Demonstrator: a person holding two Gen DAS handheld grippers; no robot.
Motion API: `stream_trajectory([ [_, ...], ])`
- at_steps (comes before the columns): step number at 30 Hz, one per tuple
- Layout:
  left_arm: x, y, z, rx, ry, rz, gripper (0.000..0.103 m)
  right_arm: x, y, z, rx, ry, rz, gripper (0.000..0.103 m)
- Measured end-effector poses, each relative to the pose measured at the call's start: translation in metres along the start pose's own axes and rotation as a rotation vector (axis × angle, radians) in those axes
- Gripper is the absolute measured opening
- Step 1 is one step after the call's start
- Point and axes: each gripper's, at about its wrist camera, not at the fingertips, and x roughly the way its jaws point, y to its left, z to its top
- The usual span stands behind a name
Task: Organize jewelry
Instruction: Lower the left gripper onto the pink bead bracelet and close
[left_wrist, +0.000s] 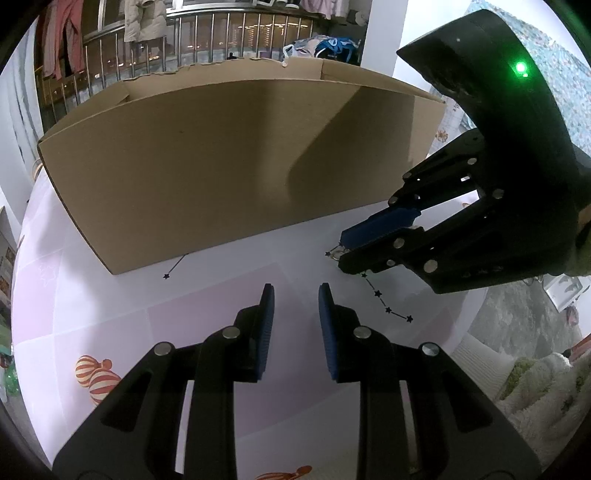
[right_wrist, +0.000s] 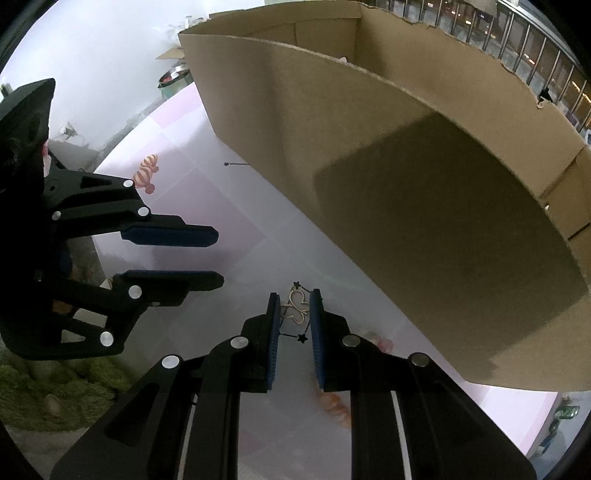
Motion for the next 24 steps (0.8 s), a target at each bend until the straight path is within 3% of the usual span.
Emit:
stream_trajectory([
  [10, -0.006, -0.008, 0.003, 0.03, -0.022, -0.047, 0.023, -0.031, -0.01, -0.019, 0.063, -0.061, -0.034, 0.016],
  [19, 0.004, -0.068, 0.016, 0.286, -0.056, -0.145, 0.033, -0.084, -0.03, -0.057, 0.2, -0.148, -0.094, 0.016],
  [24, 0.026, -0.101, 0.022, 0.441, -0.05, -0.08, 0.033, -0.107, -0.043, -0.071, 0.251, -0.202, -0.12, 0.016],
])
